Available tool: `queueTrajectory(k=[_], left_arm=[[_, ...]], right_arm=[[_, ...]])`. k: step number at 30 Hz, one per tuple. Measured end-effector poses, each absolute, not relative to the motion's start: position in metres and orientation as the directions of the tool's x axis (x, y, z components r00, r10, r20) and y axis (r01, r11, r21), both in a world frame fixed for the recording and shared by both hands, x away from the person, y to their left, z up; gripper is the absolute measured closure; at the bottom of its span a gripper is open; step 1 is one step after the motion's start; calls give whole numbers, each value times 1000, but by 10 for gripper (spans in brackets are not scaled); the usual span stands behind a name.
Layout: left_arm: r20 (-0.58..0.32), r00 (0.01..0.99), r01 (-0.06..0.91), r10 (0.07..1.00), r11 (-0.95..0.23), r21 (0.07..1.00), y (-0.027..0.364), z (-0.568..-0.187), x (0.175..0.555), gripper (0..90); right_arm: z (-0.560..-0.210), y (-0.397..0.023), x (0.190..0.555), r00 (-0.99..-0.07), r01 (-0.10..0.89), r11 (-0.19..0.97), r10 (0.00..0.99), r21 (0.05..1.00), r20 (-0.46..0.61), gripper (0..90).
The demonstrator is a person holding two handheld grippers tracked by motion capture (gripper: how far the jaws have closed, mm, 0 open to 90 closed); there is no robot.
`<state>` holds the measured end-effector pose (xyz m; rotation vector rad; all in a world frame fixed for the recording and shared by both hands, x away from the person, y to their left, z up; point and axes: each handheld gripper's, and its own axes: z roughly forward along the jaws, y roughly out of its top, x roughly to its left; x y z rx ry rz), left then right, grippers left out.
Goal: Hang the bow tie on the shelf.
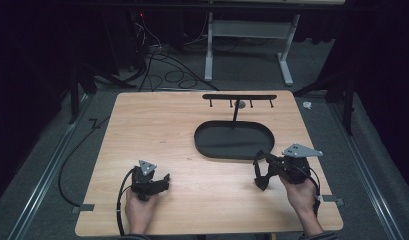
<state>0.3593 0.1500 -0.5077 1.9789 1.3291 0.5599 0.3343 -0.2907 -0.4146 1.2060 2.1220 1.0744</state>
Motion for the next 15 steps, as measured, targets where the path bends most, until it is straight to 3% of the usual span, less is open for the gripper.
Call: queueTrajectory(k=[15], left_arm=[[-20, 386, 630, 922, -248, 736, 150, -508, 359, 214]], right_arm=[[-400, -277, 352, -517, 468, 312, 856, 827, -30, 883]])
